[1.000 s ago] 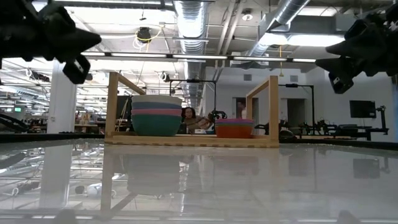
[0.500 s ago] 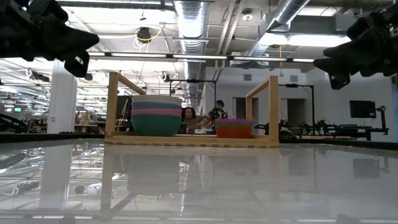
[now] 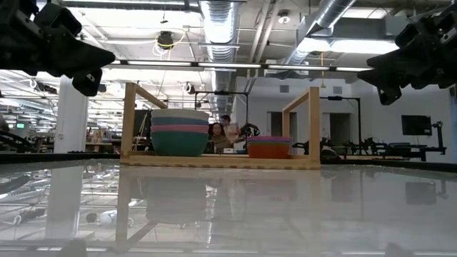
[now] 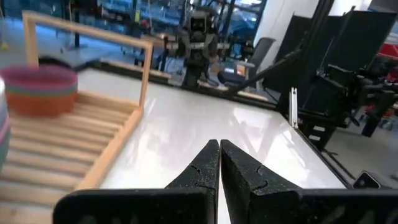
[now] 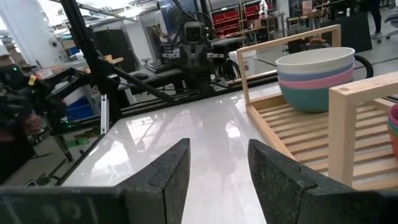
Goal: Place and stack bowls onto a shelf
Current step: Return to Home Position
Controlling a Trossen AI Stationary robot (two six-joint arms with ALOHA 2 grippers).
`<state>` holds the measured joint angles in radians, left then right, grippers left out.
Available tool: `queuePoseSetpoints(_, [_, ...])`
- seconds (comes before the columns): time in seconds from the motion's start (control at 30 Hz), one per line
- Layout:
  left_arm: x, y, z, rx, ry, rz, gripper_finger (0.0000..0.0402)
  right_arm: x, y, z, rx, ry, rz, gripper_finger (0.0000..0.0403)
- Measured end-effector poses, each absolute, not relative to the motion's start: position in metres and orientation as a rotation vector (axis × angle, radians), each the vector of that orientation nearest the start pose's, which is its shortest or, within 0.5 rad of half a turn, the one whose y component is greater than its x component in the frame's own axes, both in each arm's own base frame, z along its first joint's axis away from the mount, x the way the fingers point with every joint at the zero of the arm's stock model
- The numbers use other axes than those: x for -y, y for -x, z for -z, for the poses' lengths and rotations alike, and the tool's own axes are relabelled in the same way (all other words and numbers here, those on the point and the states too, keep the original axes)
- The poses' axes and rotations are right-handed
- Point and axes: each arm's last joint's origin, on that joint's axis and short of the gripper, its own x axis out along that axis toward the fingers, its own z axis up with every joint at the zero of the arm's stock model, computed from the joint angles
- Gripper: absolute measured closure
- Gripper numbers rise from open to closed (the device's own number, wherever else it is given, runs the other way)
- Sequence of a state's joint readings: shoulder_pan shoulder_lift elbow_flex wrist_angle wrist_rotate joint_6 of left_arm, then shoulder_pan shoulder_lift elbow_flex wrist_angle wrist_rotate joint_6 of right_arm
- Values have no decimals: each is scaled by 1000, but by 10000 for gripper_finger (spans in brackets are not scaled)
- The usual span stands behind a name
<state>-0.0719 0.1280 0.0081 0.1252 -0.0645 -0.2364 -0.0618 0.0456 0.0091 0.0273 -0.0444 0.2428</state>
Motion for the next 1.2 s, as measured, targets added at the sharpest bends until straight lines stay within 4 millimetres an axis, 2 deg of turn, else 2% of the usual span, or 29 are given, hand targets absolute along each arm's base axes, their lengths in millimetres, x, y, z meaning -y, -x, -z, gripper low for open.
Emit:
queuePoseSetpoints(0.23, [6,-105,-158,-93,271,-3,401,5,-100,-166,-6,-245,18,214])
queuePoseSetpoints(1.2, [6,-105,-158,-93,233,2,402,5,-100,-166,-5,-245,18,214])
